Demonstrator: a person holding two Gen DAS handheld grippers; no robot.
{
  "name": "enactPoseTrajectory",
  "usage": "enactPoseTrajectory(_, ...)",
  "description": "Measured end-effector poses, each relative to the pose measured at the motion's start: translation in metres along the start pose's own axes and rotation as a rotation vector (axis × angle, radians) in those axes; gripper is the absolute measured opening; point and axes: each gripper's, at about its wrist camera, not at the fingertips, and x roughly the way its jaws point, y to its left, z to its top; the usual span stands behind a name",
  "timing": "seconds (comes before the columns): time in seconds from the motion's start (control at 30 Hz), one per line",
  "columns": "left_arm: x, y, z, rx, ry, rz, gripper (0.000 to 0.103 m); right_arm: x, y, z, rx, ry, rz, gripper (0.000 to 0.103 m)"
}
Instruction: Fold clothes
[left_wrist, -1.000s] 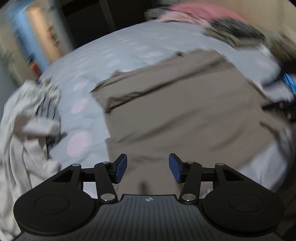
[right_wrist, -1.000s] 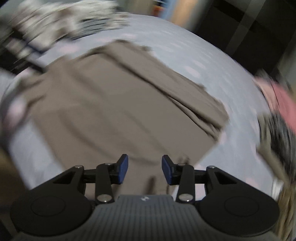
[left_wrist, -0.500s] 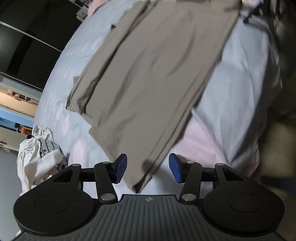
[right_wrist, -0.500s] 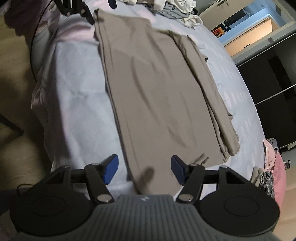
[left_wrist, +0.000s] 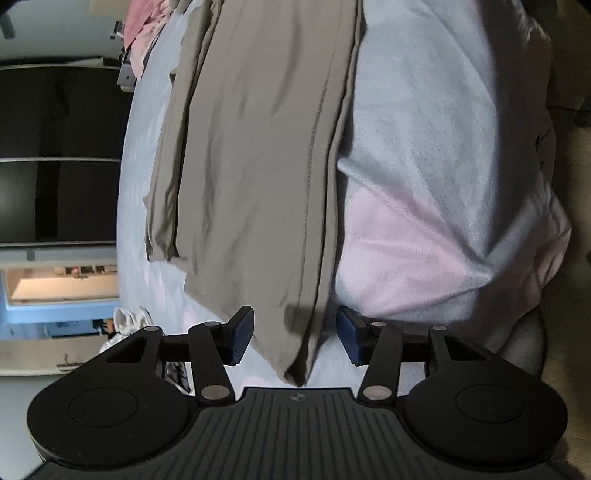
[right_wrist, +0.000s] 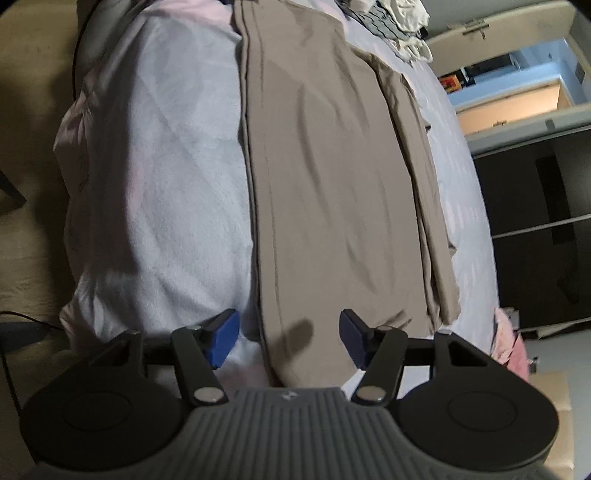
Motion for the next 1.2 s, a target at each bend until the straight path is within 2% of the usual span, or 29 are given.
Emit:
enactPoseTrajectory(0.1, 0.004, 0.01, -0.001, -0.072, 0.006, -0.02, 0.046, 0.0, 0.0, -0.001, -0.001, 0.01, -0.012, 0.058)
enactPoseTrajectory(0.2, 0.006, 0.023, -0.003, -0.17, 0.018, -0.051, 0.029, 0.0, 0.0, -0.002, -0.002, 0.03, -0.043, 0.057)
enactPoseTrajectory(0.23, 0.009, 0.026, -0.002, -0.19, 0.025, -0.038, 0.022, 0.001, 0.0, -0.003, 0.0, 0.037, -0.049, 0.057)
enactPoseTrajectory(0.27, 0.013, 0.027, 0.0, -0.192, 0.038, -0.016, 0.018, 0.003, 0.0, -0.003, -0.001, 0.044, -0.055, 0.052)
enactPoseTrajectory(0.33, 0.019, 0.029, 0.004, -0.205, 0.058, -0.003, 0.007, 0.006, 0.005, -0.002, -0.033, 0.059, -0.077, 0.035)
enactPoseTrajectory(0.37, 0.02, 0.03, 0.006, -0.213, 0.065, -0.008, 0.005, 0.007, 0.007, -0.001, -0.049, 0.066, -0.087, 0.016)
enactPoseTrajectory(0.4, 0.018, 0.03, 0.007, -0.215, 0.07, -0.01, 0.005, 0.009, 0.01, -0.001, -0.064, 0.073, -0.098, 0.006)
enactPoseTrajectory(0.47, 0.013, 0.036, 0.005, -0.23, 0.065, -0.005, 0.004, 0.006, 0.007, -0.002, -0.054, 0.076, -0.11, 0.005)
enactPoseTrajectory(0.67, -0.016, 0.083, -0.005, -0.497, 0.006, 0.055, 0.003, -0.015, -0.032, -0.003, 0.149, 0.033, -0.198, 0.004)
enactPoseTrajectory(0.8, -0.045, 0.119, -0.008, -0.606, -0.069, 0.092, 0.003, -0.037, -0.062, -0.003, 0.281, -0.006, -0.281, 0.004)
enactPoseTrajectory(0.93, -0.081, 0.137, -0.008, -0.633, -0.118, 0.094, 0.003, -0.067, -0.082, 0.0, 0.356, -0.024, -0.342, 0.004)
enactPoseTrajectory(1.03, -0.106, 0.142, -0.011, -0.633, -0.154, 0.066, 0.003, -0.085, -0.094, -0.001, 0.378, -0.041, -0.338, 0.004)
enactPoseTrajectory(1.2, -0.121, 0.138, -0.023, -0.583, -0.16, -0.006, 0.003, -0.116, -0.092, -0.009, 0.357, -0.043, -0.286, 0.004)
